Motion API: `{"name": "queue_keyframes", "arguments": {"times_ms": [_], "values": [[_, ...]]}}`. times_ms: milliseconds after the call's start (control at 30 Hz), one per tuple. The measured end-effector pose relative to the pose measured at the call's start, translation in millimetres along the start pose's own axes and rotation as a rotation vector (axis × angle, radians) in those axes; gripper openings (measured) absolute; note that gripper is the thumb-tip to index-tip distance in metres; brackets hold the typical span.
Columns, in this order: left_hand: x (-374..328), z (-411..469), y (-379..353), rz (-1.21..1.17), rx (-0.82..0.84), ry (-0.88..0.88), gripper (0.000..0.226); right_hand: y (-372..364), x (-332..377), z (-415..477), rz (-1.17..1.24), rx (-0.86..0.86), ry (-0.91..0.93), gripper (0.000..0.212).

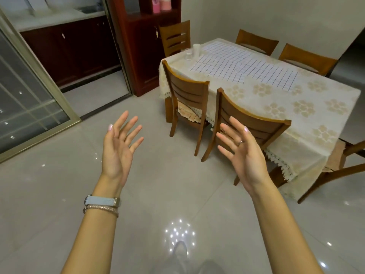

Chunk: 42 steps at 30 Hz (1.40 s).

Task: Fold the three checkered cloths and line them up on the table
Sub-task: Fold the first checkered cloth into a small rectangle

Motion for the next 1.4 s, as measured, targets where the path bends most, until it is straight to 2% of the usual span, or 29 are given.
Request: {"name": "queue_keyframes", "arguments": {"times_ms": [267, 567, 1000, 1400], "values": [[-4, 131, -20, 0.063, 0.067, -0.028, 0.052, -13, 15, 122, 0.012, 0.013, 0.033, 0.045], [33, 279, -35, 0.103, 0.088, -0.009, 0.051, -19, 11, 284, 0.073, 0.011, 0.068, 0.045], [72, 498, -68, 0.104, 0.093, 0.051, 0.05, -19, 8, 502, 0.108, -0.05, -0.011, 0.045], [123, 714, -78, 0.069, 0.236, 0.225, 0.049, -38, -3, 671, 0.102, -0.268, -0.06, 0.041]]}}
Point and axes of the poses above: each hand's wrist, its own z-axis towards the middle knuckle, its own y-axis out of the back of the hand, x = y × z, the point moved 3 cm from there along z, towards the middle knuckle, and after that the axes turned 15 degrees about -z, right-handed, at the moved point
